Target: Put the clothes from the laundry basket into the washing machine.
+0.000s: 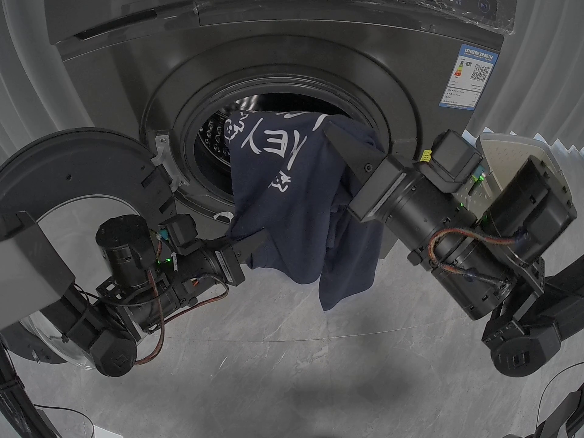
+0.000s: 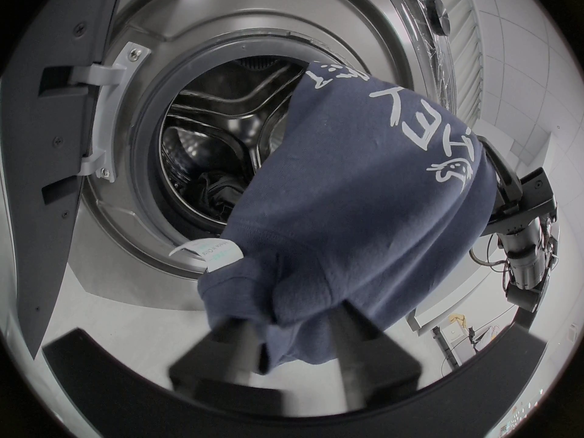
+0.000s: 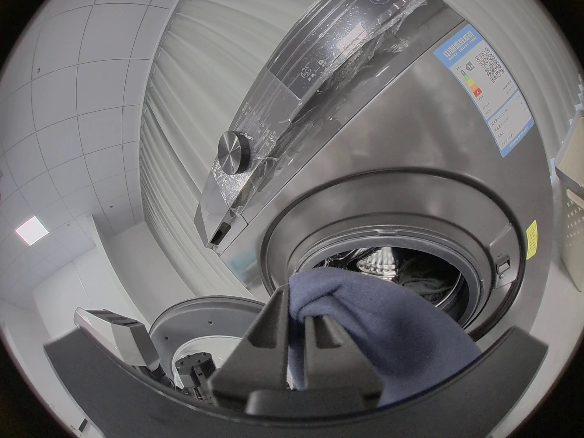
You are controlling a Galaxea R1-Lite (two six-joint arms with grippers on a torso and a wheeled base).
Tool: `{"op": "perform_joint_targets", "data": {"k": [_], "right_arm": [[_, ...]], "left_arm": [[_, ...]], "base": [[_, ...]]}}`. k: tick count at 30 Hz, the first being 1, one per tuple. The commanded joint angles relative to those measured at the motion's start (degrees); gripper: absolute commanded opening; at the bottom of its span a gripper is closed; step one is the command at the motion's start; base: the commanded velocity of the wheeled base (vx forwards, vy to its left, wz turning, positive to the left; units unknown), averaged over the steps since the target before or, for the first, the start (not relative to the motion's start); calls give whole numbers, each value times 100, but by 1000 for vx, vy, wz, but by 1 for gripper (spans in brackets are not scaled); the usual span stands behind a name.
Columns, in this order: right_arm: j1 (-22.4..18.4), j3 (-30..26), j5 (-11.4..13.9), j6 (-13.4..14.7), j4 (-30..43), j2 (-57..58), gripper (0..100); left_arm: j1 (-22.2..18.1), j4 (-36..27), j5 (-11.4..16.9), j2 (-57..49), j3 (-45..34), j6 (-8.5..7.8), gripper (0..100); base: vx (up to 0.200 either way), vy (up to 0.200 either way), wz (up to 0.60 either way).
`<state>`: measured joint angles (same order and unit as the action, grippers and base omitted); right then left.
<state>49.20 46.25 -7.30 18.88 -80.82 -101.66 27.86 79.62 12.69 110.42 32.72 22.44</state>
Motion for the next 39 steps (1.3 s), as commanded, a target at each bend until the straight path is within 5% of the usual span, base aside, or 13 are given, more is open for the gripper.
{"op": "perform_joint_targets", "data": {"k": [1, 18, 19, 34, 39], "right_arm": [[2, -2, 1, 1, -4, -12, 0], [-174, -442, 62, 10, -258, -451, 0], [-139, -512, 62, 10, -285, -548, 100], [-104, -1408, 80, -298, -592, -873, 100], [-86, -1786, 106, -385, -610, -882, 100]], "left_arm": [[9, 28, -21, -21, -73, 6, 0], [598, 335, -21, -1568, -1136, 41, 0], [607, 326, -21, -1691, -1163, 58, 0], [607, 344, -30, -1647, -829, 94, 0], [607, 318, -232, -1664, -626, 94, 0]], "base": [[0, 0, 0], [0, 0, 0], [0, 0, 0], [0, 0, 0], [0, 0, 0]]}}
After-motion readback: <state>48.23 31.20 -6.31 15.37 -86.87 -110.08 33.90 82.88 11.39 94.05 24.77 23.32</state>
